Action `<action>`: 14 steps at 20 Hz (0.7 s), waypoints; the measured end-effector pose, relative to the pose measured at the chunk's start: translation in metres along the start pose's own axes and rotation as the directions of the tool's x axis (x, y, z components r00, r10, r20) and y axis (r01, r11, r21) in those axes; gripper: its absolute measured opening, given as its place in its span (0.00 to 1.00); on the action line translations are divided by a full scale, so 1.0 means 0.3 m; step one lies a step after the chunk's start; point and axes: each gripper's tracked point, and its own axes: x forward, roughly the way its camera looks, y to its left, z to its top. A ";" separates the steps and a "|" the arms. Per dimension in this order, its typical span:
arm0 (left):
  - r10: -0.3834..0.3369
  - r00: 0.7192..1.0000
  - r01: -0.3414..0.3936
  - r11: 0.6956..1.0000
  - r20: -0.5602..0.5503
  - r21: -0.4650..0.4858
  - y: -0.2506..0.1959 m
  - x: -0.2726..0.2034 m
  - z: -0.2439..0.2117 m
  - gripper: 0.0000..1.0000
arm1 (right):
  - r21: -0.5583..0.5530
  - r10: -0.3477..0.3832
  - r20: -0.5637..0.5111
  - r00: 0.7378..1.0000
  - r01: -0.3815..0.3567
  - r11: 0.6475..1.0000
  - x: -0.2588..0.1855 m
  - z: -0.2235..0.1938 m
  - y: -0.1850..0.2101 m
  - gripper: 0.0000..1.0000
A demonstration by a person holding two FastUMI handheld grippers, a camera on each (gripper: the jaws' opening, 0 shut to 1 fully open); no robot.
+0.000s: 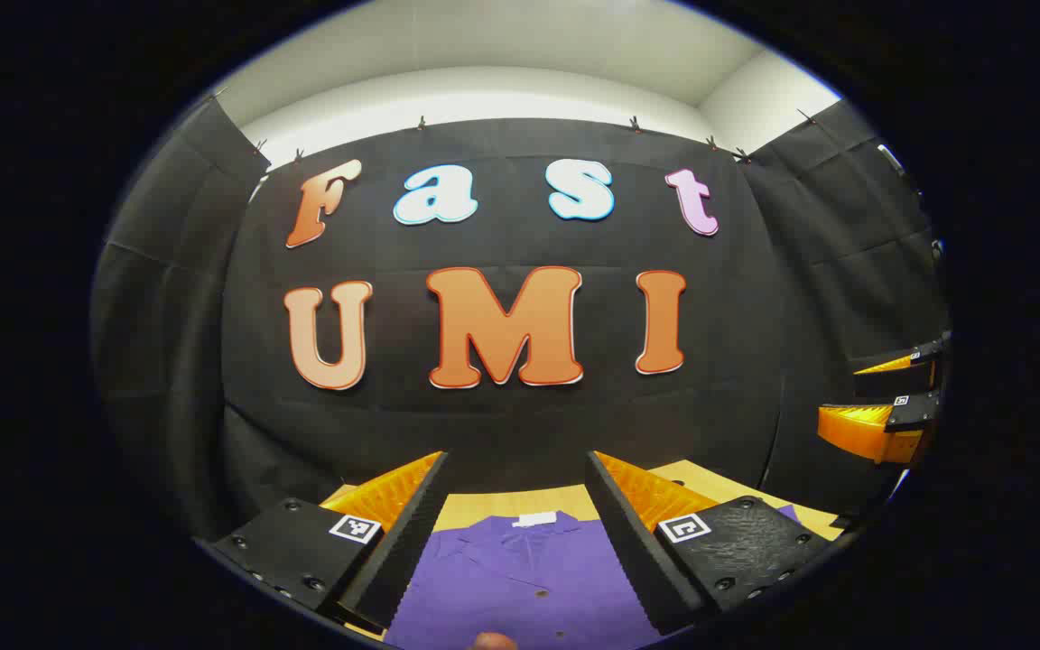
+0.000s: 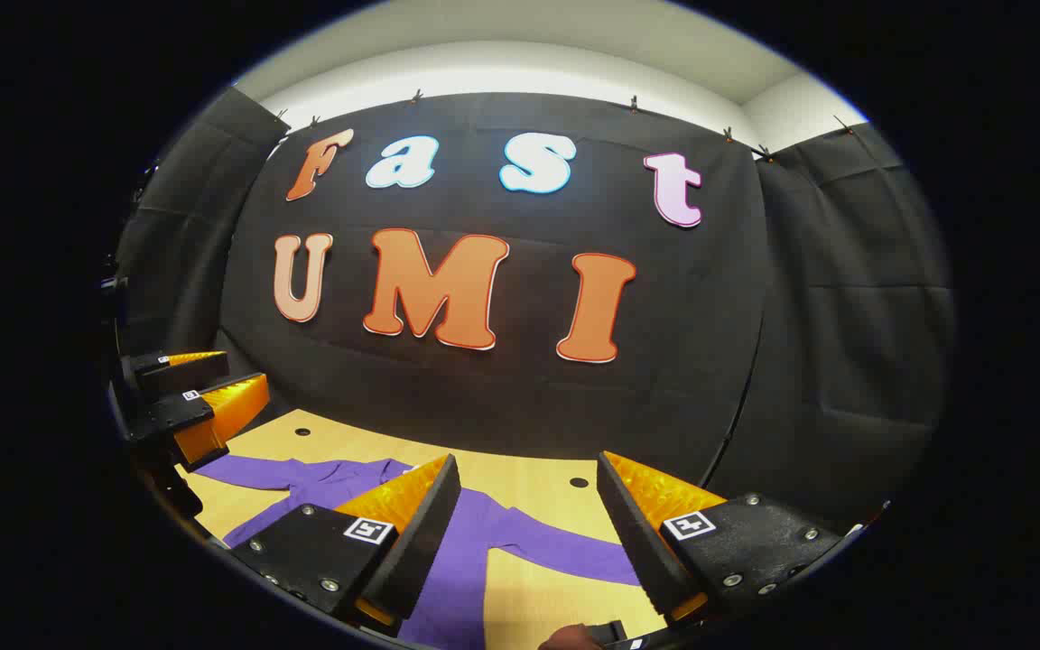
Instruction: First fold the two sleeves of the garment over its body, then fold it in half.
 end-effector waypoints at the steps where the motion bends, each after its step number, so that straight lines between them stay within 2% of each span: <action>1: -0.005 1.000 0.005 1.000 0.003 -0.010 0.007 0.001 -0.004 0.95 | 0.003 0.012 -0.007 1.000 -0.012 1.000 0.016 -0.009 0.019 0.93; 4: 0.010 0.999 -0.008 0.999 0.031 -0.046 0.040 0.018 0.017 0.96 | -0.003 0.040 -0.028 0.999 -0.040 0.999 0.059 -0.042 0.051 0.93; 8: 0.077 0.997 -0.076 0.997 0.026 -0.026 0.091 0.091 -0.015 0.96 | 0.001 0.076 -0.030 0.997 -0.076 0.997 0.149 -0.067 0.075 0.93; 14: 0.115 0.993 -0.113 0.992 0.041 -0.051 0.062 0.184 -0.023 0.95 | 0.032 0.121 -0.034 0.992 -0.120 0.992 0.286 -0.084 0.081 0.93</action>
